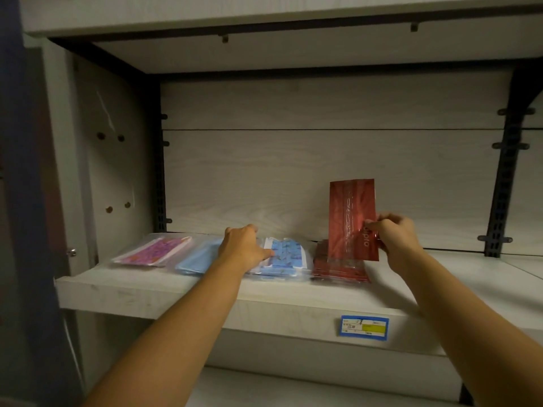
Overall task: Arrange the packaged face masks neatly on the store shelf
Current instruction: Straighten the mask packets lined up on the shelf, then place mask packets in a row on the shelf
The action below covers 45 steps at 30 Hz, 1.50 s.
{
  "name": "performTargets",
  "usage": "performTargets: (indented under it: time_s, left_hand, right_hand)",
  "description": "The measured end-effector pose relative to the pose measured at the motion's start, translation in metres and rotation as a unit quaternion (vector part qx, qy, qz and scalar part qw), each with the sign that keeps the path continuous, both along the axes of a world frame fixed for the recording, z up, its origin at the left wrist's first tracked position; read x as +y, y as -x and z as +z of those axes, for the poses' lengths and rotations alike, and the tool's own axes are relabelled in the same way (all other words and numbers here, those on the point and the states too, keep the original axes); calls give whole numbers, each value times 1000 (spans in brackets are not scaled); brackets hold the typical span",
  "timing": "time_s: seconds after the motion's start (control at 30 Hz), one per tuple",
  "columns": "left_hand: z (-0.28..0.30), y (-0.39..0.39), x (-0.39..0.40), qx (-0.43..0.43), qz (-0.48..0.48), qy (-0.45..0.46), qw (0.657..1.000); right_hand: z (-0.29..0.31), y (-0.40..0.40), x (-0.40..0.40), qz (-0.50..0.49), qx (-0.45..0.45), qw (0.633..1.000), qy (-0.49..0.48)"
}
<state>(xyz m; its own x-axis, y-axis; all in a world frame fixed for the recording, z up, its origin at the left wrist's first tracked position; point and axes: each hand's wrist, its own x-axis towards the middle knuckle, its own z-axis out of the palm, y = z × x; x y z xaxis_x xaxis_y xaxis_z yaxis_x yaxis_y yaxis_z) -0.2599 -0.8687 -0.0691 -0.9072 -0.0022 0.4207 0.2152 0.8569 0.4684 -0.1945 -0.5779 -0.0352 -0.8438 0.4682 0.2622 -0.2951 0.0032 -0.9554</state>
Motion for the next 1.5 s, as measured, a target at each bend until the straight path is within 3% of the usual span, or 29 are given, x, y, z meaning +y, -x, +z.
performTargets:
  time_s: [0.37,0.53,0.63,0.8,0.87,1.27,1.4,1.5]
  left_hand:
    - [1,1,0,2,6,4,1000]
    - [1,1,-1,10,2,-1,1000]
    - [1,1,-1,10,1,-5,1000]
    - [1,0,1,27,6,-22,999]
    - [2,0,1,40,12,-22,999]
    - [8,-19,3,96,-39,-53,993]
    - [20,-40,4,148,-18,2,989]
    - [28,-56,18,138,-42,41,989]
  right_hand:
    - [-5,5,0,-2,-42,998,-48]
    - [-11,6,1,-5,-93,981,-170]
    - [-15,5,0,-32,-128,943,-306]
    - [-23,7,-2,-68,-194,838,-506]
    - [-24,7,-1,-81,-197,826,-522]
    - [-25,-24,0,-147,-126,840,-506]
    - [-12,-61,22,-149,-139,783,-588]
    - [-4,-93,47,-158,-154,764,-606]
